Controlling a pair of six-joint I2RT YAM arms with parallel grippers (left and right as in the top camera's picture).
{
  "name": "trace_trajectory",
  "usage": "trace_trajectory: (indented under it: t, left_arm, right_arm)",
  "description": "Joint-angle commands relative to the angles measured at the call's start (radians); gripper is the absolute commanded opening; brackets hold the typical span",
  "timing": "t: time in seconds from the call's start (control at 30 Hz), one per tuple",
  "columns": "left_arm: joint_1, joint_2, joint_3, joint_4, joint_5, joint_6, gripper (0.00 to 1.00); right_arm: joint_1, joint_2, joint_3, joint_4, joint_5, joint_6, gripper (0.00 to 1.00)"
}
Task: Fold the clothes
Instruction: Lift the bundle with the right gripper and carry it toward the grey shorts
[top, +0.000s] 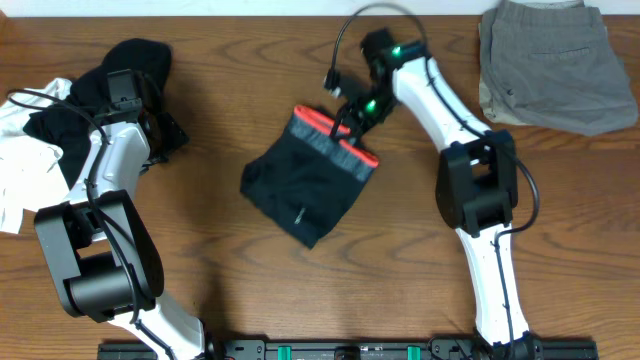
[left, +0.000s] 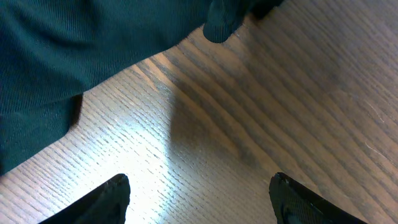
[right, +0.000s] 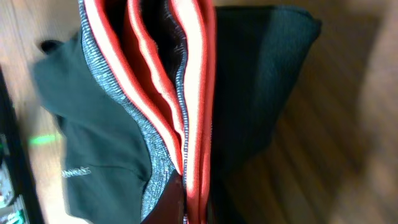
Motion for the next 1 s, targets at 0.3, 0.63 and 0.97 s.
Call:
trace_trajectory:
  t: [0.3, 0.63, 0.97]
  left_arm:
    - [-0.003, 0.006, -0.011, -0.002, -0.001, 0.016, 0.73]
    - [-0.003, 0.006, -0.011, -0.001, -0.001, 0.016, 0.73]
    - [-0.003, 0.006, -0.011, 0.002, -0.001, 0.016, 0.73]
  right_arm:
    - [-0.095, -0.059, 0.372, -0.103, 0.172, 0.277, 0.01]
    - [-0.240, -0.059, 0.533, -0.018, 0.194, 0.487, 0.01]
    - [-0.369, -0.059, 0.617, 0.071, 0.195, 0.598, 0.01]
